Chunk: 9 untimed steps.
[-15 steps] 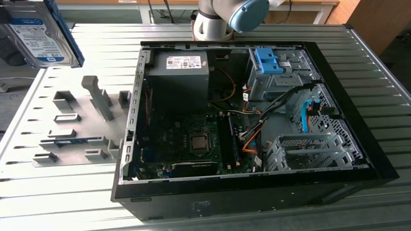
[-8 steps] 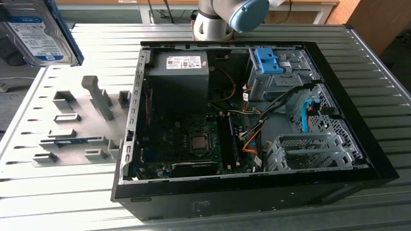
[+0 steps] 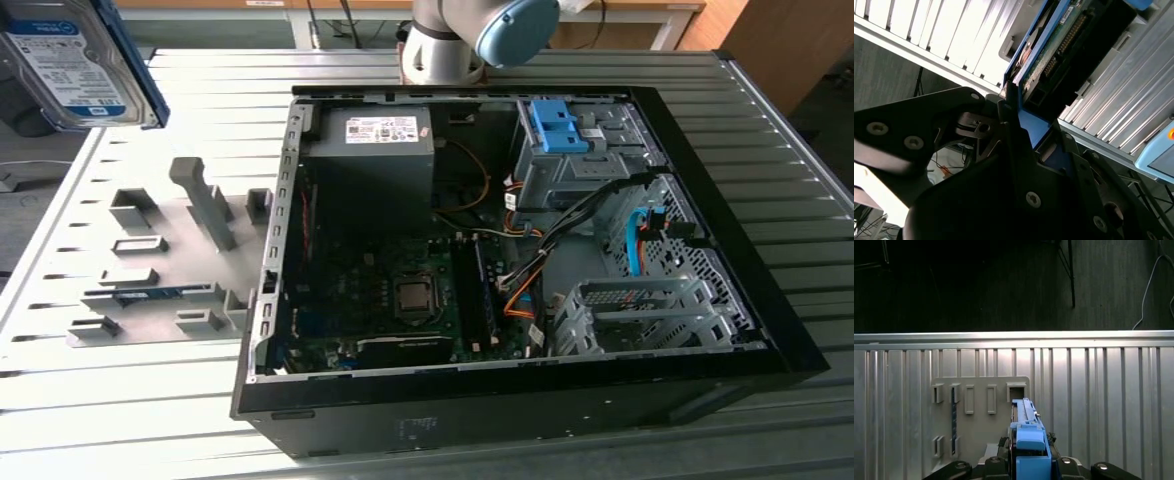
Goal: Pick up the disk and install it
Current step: 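Pick up the disk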
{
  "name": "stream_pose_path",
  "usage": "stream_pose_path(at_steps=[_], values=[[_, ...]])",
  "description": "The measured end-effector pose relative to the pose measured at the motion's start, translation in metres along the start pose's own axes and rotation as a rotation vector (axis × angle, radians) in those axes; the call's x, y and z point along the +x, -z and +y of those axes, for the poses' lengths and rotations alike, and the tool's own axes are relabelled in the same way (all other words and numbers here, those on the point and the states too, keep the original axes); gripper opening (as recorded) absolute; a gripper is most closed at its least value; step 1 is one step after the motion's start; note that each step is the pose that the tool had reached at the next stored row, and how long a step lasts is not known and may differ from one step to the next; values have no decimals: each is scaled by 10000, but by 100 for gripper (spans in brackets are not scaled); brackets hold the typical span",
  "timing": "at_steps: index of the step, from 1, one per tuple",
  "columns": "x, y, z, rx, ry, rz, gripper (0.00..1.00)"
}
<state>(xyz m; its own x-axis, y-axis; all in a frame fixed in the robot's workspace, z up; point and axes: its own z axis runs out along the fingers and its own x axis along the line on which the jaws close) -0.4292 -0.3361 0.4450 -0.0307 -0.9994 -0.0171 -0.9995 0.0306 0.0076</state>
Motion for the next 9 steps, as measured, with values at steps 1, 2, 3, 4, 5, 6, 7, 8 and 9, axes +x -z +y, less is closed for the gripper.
stream_pose_path(at_steps=[1, 2, 3, 4, 5, 6, 7, 8, 9], values=[[-1, 16, 0, 0, 0, 0, 37], [-1, 35, 0, 0, 0, 0, 37], [-1, 55, 0, 0, 0, 0, 37], [-1, 74, 1, 0, 0, 0, 37], [-2, 94, 1, 0, 0, 0, 37], [-2, 113, 1, 1, 0, 0, 37], [-2, 132, 1, 0, 0, 0, 37], [-2, 145, 1, 1, 0, 0, 37], [-3, 158, 1, 0, 0, 0, 37]])
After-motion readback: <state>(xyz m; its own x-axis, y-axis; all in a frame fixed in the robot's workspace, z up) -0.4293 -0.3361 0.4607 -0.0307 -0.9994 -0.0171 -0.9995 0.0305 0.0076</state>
